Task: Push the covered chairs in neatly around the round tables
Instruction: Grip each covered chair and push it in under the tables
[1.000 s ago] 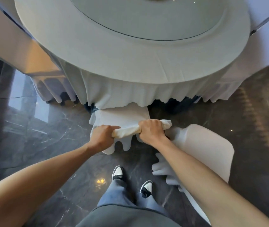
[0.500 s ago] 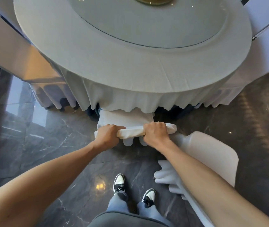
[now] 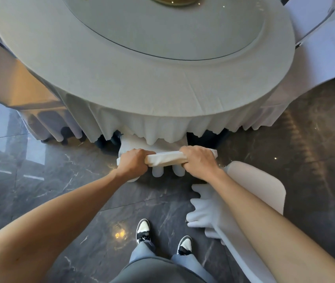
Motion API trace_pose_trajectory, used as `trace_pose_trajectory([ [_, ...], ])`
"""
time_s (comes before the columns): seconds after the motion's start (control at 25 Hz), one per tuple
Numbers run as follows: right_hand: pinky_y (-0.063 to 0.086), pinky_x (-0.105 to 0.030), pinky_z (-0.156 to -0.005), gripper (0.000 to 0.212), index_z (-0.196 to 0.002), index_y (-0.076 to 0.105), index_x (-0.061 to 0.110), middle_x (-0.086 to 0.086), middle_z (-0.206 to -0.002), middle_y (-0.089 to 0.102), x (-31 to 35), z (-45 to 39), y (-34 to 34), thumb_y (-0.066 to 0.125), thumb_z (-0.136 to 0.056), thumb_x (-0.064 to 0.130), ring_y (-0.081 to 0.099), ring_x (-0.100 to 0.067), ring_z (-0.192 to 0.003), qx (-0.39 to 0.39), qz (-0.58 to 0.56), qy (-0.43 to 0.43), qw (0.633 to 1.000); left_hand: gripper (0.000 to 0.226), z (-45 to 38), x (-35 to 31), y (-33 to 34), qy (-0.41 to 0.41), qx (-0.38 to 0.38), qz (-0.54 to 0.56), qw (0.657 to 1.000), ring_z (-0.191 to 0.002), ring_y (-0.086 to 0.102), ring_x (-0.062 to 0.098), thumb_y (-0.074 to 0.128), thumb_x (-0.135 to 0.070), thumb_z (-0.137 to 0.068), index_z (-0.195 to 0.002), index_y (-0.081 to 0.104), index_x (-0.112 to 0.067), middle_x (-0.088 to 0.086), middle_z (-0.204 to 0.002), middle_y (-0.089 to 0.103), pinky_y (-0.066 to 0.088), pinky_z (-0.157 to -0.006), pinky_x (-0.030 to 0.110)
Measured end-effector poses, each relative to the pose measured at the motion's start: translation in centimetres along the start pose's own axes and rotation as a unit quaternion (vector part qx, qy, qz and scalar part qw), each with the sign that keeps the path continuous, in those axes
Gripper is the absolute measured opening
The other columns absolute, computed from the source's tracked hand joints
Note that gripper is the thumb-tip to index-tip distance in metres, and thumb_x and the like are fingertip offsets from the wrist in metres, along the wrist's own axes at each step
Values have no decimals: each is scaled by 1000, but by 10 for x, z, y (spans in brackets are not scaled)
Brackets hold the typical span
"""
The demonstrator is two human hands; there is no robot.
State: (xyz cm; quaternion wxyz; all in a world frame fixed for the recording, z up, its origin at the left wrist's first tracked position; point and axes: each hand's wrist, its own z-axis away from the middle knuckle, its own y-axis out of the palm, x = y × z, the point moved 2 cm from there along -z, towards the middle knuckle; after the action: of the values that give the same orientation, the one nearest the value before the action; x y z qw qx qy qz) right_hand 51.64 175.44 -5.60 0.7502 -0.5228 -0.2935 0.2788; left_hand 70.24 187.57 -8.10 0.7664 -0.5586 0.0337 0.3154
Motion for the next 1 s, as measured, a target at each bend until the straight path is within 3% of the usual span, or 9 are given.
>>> trace_pose_trajectory([
  [0.12, 25, -37, -116, 66, -143, 39, 20, -1, -146, 46, -16, 30, 13, 66, -82, 23, 39, -21, -136, -19, -65, -8, 998, 45, 1, -12, 4, -34, -17, 1, 999, -76, 60, 23, 58, -11, -73, -109, 66, -36, -2, -90, 70, 44, -65, 32],
  [0.24, 15, -27, -114, 83, -156, 16, 21, 4, -164, 13, -40, 68, 19, 63, -87, 23, 12, -13, -149, -7, -110, 3, 994, 57, 8, -47, 21, -27, -90, -59, 994, -95, 61, 34, 64, -19, -71, -126, 54, -21, 9, -108, 67, 42, -84, 41],
  [0.32, 23, -31, -115, 81, -156, 18, 22, 4, -165, 10, -67, 100, 23, 62, -88, 27, 14, -14, -149, 21, -111, 7, 994, 77, 20, -86, 39, -15, -119, -108, 987, -121, 46, 42, 66, -32, -71, -141, 37, -16, 20, -131, 52, 31, -104, 52],
  [0.4, 30, -38, -114, 78, -155, 22, 22, 1, -164, 12, -104, 140, 29, 63, -89, 29, 21, -19, -148, 54, -112, 31, 992, 92, 39, -136, 63, 7, -124, -118, 985, -143, 15, 47, 63, -43, -74, -151, 21, -16, 26, -153, 24, 8, -115, 60],
  [0.48, 33, -42, -113, 76, -154, 24, 21, -2, -164, 13, -145, 185, 36, 63, -89, 29, 26, -25, -146, 76, -111, 54, 989, 95, 64, -191, 98, 54, -84, -63, 993, -147, 0, 43, 61, -45, -79, -155, 12, -16, 22, -160, 11, 3, -117, 59],
  [0.68, 31, -41, -115, 70, -154, 26, 20, -6, -164, 14, -248, 305, 55, 58, -92, 32, 24, -29, -146, 66, -109, 114, 985, 93, 138, -332, 205, 152, 70, -56, 984, -149, 13, 32, 56, -58, -85, -156, 13, -20, 12, -160, 21, 13, -120, 49],
  [0.84, 27, -38, -117, 73, -152, 32, 19, -7, -160, 27, -298, 401, 78, 55, -91, 52, 27, -24, -145, 51, -182, 141, 972, 92, 190, -406, 255, 228, 231, -70, 943, -136, 42, 22, 61, -68, -80, -154, 27, -25, 2, -153, 39, 32, -112, 34],
  [1.0, 26, -36, -118, 88, -152, 30, 26, 3, -160, 26, -304, 477, 106, 43, -83, 79, 24, -13, -146, 98, -229, 101, 963, 105, 215, -417, 296, 233, 331, -133, 905, -140, 36, 19, 68, -74, -68, -153, 25, -30, -2, -155, 36, 28, -116, 36],
])
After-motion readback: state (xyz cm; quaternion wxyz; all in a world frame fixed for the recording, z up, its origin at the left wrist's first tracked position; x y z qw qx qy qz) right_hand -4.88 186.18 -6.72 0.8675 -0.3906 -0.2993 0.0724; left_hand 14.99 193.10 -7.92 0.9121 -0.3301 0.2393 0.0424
